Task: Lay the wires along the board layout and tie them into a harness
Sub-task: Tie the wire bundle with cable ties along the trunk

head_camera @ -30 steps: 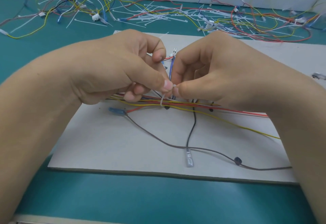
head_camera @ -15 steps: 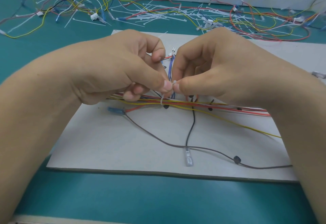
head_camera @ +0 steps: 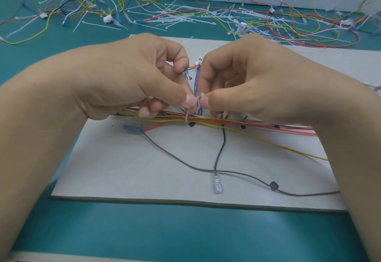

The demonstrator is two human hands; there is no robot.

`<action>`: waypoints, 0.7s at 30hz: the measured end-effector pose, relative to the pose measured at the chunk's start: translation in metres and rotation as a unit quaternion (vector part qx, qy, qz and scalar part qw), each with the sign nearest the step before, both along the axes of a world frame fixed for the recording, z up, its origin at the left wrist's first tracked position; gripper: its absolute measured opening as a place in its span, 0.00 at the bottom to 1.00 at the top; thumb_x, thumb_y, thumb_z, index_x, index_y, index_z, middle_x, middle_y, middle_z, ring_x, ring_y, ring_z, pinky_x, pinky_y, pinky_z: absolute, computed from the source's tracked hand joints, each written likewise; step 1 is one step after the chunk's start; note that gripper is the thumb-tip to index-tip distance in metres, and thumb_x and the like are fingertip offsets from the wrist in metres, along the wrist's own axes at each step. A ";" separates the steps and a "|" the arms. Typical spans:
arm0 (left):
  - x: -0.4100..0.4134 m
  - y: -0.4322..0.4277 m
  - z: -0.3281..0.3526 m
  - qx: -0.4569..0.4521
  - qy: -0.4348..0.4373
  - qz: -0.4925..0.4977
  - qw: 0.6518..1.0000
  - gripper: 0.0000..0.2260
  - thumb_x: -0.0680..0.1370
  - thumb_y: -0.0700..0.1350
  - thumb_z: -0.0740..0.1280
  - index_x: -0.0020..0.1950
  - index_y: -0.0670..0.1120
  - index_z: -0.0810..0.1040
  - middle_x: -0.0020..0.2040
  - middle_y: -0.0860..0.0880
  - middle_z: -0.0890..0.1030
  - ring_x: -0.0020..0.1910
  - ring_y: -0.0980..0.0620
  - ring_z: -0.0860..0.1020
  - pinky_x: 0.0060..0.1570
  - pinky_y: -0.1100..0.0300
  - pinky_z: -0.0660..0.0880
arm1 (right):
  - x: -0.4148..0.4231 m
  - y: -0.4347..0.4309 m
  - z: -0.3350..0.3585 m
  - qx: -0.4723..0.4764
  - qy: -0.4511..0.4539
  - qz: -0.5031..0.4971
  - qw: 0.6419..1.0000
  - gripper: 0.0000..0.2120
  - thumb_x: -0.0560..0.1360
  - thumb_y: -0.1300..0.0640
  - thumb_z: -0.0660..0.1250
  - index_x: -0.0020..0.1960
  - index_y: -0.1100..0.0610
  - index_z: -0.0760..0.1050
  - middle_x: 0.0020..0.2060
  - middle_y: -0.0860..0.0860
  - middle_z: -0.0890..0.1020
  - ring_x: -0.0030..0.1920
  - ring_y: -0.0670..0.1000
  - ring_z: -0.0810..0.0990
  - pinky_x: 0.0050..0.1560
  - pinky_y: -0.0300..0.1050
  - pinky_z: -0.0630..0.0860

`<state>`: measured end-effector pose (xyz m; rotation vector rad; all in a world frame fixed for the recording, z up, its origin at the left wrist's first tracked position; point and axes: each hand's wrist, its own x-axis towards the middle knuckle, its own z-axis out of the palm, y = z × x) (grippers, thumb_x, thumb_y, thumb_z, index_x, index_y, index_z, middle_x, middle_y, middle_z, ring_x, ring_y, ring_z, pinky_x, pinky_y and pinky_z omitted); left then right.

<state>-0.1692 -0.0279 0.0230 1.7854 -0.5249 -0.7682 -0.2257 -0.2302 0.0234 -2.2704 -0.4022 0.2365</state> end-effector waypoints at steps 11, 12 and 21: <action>0.005 0.004 -0.001 0.064 -0.003 -0.026 0.998 0.20 0.61 0.40 0.79 0.39 0.51 0.69 0.41 0.35 0.84 0.17 0.55 0.64 0.22 0.70 0.65 | -0.003 0.015 -0.004 0.018 -0.086 -0.012 0.996 0.06 0.65 0.55 0.70 0.35 0.57 0.77 0.23 0.45 0.77 0.25 0.42 0.72 0.27 0.34 0.66; 0.004 0.004 -0.002 0.065 -0.007 -0.026 0.998 0.19 0.63 0.39 0.79 0.40 0.50 0.69 0.39 0.36 0.84 0.17 0.55 0.64 0.22 0.71 0.65 | -0.004 0.016 -0.004 0.019 -0.089 -0.015 0.996 0.06 0.65 0.54 0.70 0.35 0.57 0.77 0.23 0.44 0.77 0.25 0.42 0.72 0.27 0.33 0.66; 0.001 0.002 0.000 0.077 -0.034 -0.031 0.996 0.17 0.70 0.32 0.76 0.51 0.39 0.70 0.25 0.50 0.77 0.16 0.57 0.65 0.18 0.70 0.62 | -0.005 0.029 -0.008 -0.002 -0.143 -0.067 0.987 0.06 0.65 0.60 0.75 0.34 0.57 0.77 0.24 0.50 0.79 0.24 0.43 0.72 0.26 0.33 0.66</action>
